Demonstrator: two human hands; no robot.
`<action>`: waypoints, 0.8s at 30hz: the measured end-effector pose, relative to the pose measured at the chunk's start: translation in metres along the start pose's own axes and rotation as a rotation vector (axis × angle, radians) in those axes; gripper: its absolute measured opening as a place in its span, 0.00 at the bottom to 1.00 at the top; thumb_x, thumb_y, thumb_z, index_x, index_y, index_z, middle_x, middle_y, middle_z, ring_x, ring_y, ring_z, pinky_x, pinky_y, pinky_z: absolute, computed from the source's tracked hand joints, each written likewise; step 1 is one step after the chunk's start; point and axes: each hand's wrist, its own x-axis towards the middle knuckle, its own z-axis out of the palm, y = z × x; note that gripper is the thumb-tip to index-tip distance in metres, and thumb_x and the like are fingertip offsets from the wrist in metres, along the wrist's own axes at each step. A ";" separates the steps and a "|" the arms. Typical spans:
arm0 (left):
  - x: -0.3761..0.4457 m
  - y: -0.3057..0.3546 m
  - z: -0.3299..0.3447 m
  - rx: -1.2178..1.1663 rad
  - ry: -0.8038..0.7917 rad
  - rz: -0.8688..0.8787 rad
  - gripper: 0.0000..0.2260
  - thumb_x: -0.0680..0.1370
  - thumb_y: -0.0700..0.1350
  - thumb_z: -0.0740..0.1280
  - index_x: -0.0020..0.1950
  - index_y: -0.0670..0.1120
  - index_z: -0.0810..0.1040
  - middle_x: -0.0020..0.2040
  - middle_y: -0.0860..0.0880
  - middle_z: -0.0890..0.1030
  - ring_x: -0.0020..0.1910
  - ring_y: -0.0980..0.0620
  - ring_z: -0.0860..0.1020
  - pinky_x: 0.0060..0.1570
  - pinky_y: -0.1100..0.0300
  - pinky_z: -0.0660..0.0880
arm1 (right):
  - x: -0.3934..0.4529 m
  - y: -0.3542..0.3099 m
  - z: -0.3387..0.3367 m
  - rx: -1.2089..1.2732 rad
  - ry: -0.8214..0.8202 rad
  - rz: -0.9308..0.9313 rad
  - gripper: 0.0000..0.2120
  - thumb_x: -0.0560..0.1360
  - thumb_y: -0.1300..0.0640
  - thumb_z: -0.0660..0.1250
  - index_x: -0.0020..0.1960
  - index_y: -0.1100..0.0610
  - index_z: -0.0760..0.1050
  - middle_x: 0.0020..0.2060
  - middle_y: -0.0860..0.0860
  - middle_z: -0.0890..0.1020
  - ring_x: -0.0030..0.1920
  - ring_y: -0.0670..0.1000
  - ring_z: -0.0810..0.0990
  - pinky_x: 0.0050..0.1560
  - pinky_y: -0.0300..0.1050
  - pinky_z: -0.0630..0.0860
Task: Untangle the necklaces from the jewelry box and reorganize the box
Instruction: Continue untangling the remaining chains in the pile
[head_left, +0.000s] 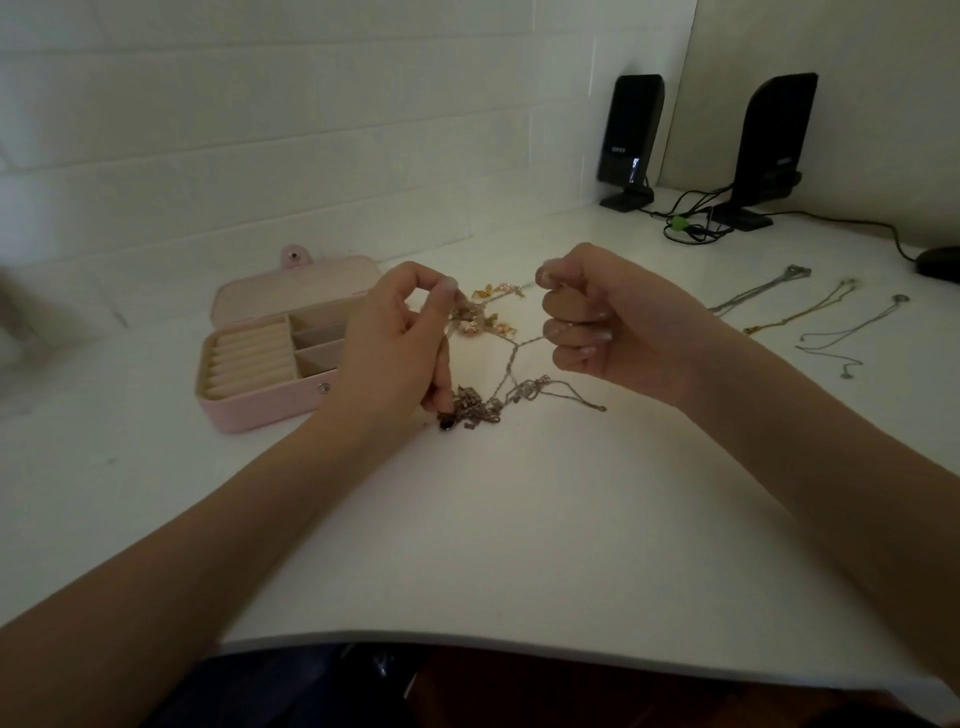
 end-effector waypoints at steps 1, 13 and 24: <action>0.001 0.000 -0.001 0.005 0.013 0.005 0.08 0.82 0.44 0.58 0.46 0.44 0.71 0.17 0.50 0.69 0.14 0.51 0.67 0.18 0.67 0.63 | -0.001 -0.002 -0.001 -0.039 -0.008 0.003 0.13 0.78 0.57 0.58 0.36 0.52 0.62 0.25 0.45 0.54 0.26 0.46 0.50 0.30 0.40 0.51; -0.008 0.007 0.003 0.063 -0.079 0.096 0.07 0.82 0.45 0.57 0.46 0.47 0.70 0.18 0.48 0.69 0.14 0.48 0.65 0.17 0.67 0.61 | 0.002 0.019 0.017 -0.890 0.248 -0.436 0.08 0.72 0.45 0.71 0.46 0.48 0.81 0.42 0.42 0.83 0.35 0.33 0.76 0.36 0.28 0.66; -0.007 0.006 0.004 0.028 -0.057 0.075 0.07 0.82 0.44 0.59 0.44 0.48 0.70 0.22 0.48 0.73 0.19 0.48 0.74 0.19 0.63 0.67 | -0.002 0.016 0.020 -0.596 0.104 -0.257 0.05 0.74 0.54 0.70 0.43 0.56 0.80 0.34 0.45 0.80 0.27 0.43 0.73 0.26 0.35 0.68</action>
